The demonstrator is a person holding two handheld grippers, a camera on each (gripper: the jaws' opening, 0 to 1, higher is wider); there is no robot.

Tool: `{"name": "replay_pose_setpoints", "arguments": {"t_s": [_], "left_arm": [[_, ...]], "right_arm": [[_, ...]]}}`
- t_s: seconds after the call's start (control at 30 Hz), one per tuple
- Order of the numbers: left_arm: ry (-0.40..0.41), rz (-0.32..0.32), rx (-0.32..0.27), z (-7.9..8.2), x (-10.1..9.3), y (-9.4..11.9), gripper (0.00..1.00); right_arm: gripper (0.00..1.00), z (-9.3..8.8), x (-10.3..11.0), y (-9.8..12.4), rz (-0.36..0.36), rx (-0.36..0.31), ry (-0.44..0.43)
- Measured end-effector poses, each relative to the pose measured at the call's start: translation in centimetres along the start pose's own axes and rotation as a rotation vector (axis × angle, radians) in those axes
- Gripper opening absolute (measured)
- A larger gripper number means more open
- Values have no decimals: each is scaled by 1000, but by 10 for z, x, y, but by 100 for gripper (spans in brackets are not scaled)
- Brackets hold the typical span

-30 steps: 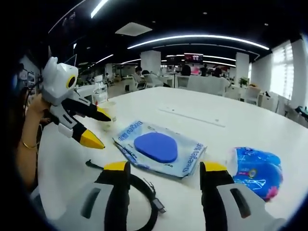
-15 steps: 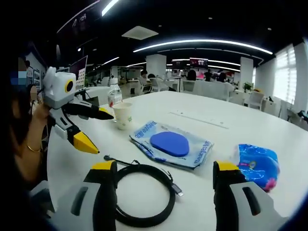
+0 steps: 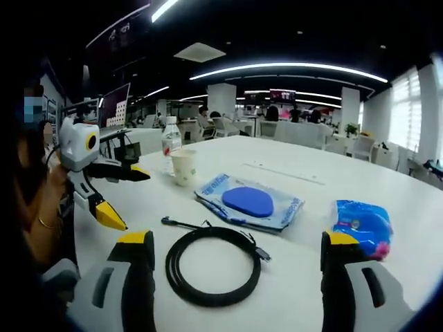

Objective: Arrange the tabletop items into an orderly group along one side of the table until the central work area is clear of visible clutter.

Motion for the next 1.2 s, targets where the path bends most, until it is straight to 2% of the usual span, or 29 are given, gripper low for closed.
{"name": "replay_pose_setpoints", "arguments": {"t_s": [0.1,0.23,0.43,0.67,0.83,0.93,1.2], "left_arm": [[11,18,-17,-5,1,11,100],[-1,43,-35,-14,1,24,100],[-7,42,-50,-25,-5,37,100],[-4,45,-66,-36,-10,53,100],[18,48,-81,-40,-10,61,100],[44,54,-90,-47,-9,67,100],[111,84,-135,-56,0,79,100]], "right_arm": [[100,-4,3,5,6,1,-4],[100,-13,5,12,-6,0,-18],[100,-30,6,26,-34,18,-29],[100,-45,9,44,-54,3,-59],[96,-55,9,52,-65,15,-62],[91,-66,1,63,-134,21,-64],[91,-83,1,80,-151,-11,-153]]}}
Point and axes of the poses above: the point that each gripper's makers call its tool centre point, and the gripper's own axes: y roughly backward along the fingers, x roughly to its left, z roughly out of its top, the point moved 4 cm from there along y, roughly backward along the fingers, and after that the axes turned 7 degrees about x, right-handed, at the moved point
